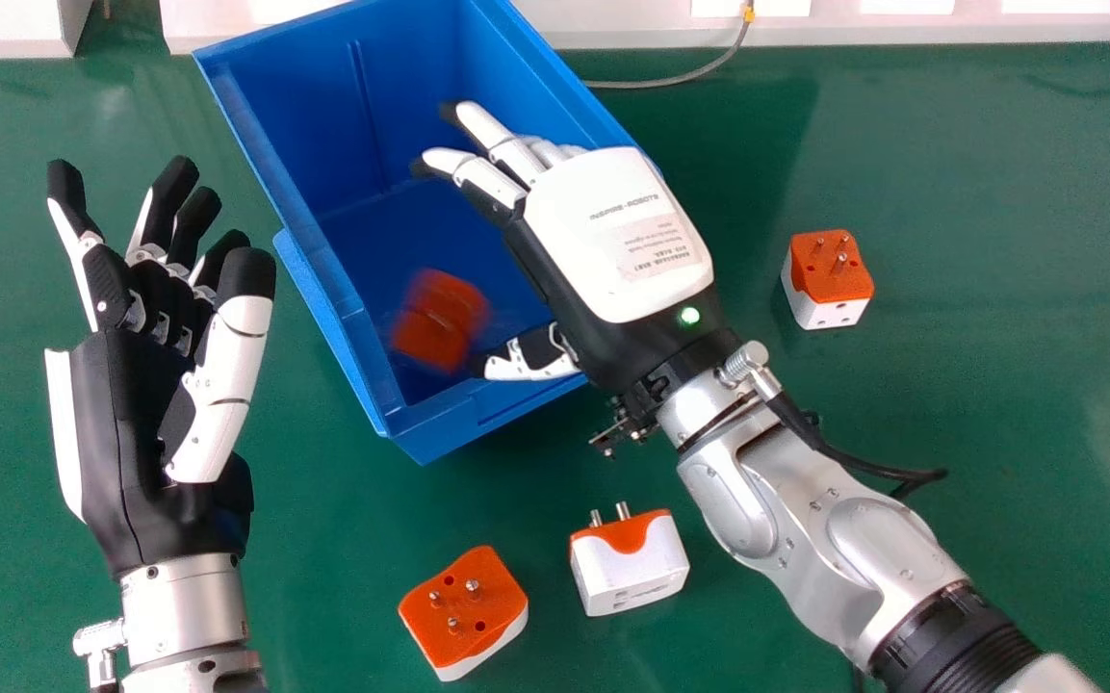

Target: Pick all objects and put in blue box

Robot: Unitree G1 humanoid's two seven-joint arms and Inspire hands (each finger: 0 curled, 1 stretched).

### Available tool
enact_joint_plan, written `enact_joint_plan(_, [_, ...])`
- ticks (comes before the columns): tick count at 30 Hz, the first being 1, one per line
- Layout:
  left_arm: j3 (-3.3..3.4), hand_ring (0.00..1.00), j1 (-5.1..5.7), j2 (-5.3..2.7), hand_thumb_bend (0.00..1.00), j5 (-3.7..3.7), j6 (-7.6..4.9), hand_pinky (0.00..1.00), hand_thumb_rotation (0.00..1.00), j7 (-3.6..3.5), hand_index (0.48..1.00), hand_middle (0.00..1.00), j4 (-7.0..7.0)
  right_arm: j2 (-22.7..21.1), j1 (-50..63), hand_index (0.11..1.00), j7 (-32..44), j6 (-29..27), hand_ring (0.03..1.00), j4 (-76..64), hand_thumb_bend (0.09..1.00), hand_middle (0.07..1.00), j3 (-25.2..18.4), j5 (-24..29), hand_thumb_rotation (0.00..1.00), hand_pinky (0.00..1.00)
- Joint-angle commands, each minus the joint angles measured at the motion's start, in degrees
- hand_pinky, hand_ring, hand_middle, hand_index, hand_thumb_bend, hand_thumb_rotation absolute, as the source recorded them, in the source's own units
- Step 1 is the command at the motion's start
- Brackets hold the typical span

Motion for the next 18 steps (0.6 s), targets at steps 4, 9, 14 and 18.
enact_joint_plan(4, [-0.19,0.89,-0.29,0.10,0.67,0.63,-0.72,0.85,0.45,0.01,0.893,0.91,-1.14,-0.8,0.4,0.999,-2.1,-0.8,1.000,-3.7,0.905,1.000,-0.2,-0.2,0.12,1.00])
enact_joint_plan(9, [-0.71,0.90,0.74,-0.43,0.66,0.06,-0.52,0.86,0.44,-0.11,0.895,0.91,-2.43,-3.2,6.1,1.000,1.4,0.1,1.000,-15.0,0.880,1.000,-1.9,1.0,0.14,0.96])
enact_joint_plan(14, [-1.01,0.89,1.67,-0.75,0.65,0.00,-0.07,0.85,0.44,0.21,0.894,0.90,-3.66,-6.0,18.8,1.000,18.5,7.5,1.000,-37.7,0.869,1.000,-5.1,4.1,0.26,0.97])
enact_joint_plan(18, [-1.27,0.89,1.93,-0.71,0.65,-0.76,0.19,0.84,0.43,-0.23,0.896,0.91,-3.92,-9.6,27.9,0.994,32.4,12.6,1.000,-51.7,0.866,1.000,-7.6,6.9,0.30,0.96])
